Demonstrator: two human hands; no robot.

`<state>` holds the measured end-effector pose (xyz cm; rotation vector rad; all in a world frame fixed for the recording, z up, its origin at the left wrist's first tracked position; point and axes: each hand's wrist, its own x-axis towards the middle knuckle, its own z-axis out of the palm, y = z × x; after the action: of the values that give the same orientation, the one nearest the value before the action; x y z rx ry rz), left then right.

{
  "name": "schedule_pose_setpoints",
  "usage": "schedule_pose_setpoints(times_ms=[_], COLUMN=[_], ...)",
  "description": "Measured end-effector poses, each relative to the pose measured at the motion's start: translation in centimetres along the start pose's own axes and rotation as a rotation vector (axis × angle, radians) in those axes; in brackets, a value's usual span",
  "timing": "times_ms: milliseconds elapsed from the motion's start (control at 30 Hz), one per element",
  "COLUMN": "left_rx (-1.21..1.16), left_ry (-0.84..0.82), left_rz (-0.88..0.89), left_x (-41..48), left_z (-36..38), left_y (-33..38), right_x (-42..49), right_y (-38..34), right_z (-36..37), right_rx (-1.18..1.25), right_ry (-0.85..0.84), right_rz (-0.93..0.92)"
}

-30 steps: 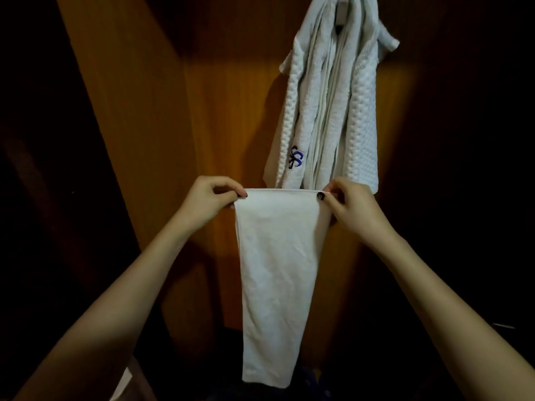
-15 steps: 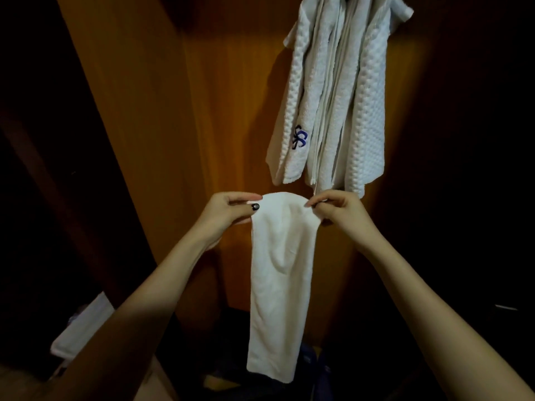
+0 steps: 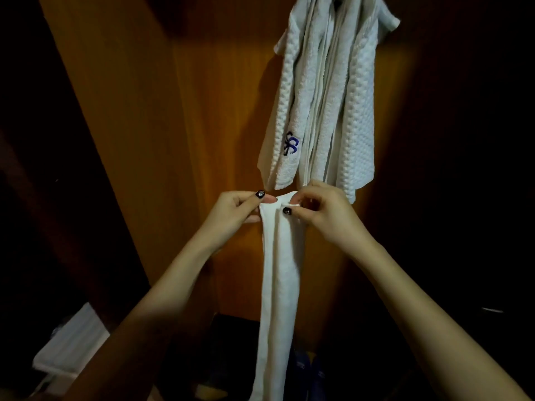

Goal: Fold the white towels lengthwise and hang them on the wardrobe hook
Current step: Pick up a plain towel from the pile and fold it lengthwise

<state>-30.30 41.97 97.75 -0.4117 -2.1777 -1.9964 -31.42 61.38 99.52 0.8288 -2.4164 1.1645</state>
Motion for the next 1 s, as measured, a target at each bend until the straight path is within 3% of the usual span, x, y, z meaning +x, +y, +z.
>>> schedule_pose_setpoints(times_ms=[133,333,533,700,1000], left_rx=[-0.005,-0.077,-0.105,-0.242,-0.309], left_ry=[-0.044,-0.038,-0.053,-0.095,-0.078], left_rz=[0.024,0.002,-0.012,0.022,-0.012], left_x=[0.4,0.9,1.4,1.4,1.6], left_z=[0.2,0.2,0.2,-0.4,-0.1], left_y=[1.1,1.9,1.5,1.2,0.9], right_x=[0.7,1.6,2.1,1.8,1.9], right_y=[-1.0,-1.8,-1.3,-0.7,-1.1], right_z=[-0.2,-0.2,0.5,0.6,-0.2], right_rx=[-0.162,-0.168,-0.162,-0.317,-0.28], right_ry=[0.002,0.021,0.062,0.257,0.174], right_rz=[-0.161,-0.252,-0.192,-0.139,-0.073])
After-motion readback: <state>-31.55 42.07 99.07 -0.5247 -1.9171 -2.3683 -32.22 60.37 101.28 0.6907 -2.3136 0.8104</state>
